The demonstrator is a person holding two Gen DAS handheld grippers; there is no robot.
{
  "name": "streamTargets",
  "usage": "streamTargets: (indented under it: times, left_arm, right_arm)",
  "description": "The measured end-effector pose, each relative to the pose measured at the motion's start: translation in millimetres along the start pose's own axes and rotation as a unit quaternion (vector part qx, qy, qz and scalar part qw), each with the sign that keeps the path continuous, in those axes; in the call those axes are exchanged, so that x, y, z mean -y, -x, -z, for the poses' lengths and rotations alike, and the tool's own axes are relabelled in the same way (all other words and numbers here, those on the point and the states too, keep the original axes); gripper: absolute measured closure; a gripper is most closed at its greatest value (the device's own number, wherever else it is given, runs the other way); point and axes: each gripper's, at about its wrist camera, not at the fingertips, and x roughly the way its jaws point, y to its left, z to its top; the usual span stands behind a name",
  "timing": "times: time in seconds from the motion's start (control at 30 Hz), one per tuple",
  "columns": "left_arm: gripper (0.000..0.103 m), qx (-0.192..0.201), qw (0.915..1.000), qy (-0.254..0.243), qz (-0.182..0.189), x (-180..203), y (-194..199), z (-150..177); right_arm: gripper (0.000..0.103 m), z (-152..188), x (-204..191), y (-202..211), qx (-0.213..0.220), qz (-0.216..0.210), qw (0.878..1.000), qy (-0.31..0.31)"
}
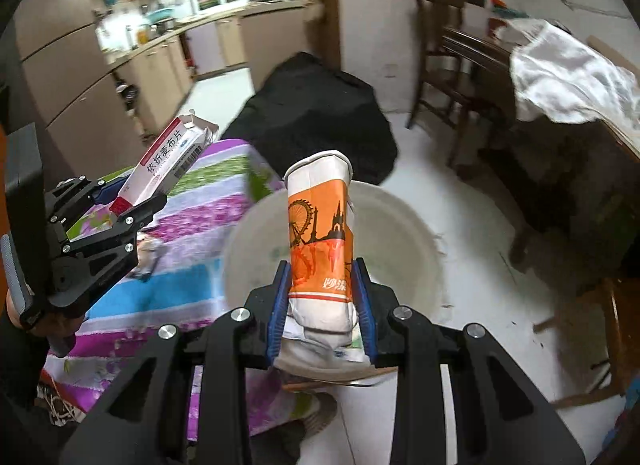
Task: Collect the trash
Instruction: 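Carry the orange cup in the right tool while the left tool carries the white box over the bucket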
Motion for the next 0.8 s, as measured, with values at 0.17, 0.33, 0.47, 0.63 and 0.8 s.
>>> streamTargets:
  times: [0.17,0.33,0.47,0.63,0.8]
  left_arm:
    - [0.066,-0.020,0.9979,-0.025,0.057,30,-35,-34]
    - [0.066,-0.039,0.9941,-0.056,0.084,52,-63,-63]
    - [0.066,-0.062,0.9874,-0.084,0.119,70,-85,-85]
    - [0.065,-0.104,0.9777,-0.119,0.139,88,-115,-83]
    - [0.065,-0.147,0.9683,-0.113,0.167,92,-142,-70]
  right_arm:
    - [0.072,-8,27,-3,-0.023,0.019,0.999,-0.024]
    - [0.072,-9,43,-16,-0.055,0.030,0.997,-0.037]
    - [0.071,-13,49,-24,-0.078,0.033,0.995,-0.043]
    - [0.071,-18,46,-38,-0.110,0.035,0.992,-0.043]
    - [0.071,-15,43,-54,-0.140,0.032,0.989,-0.038]
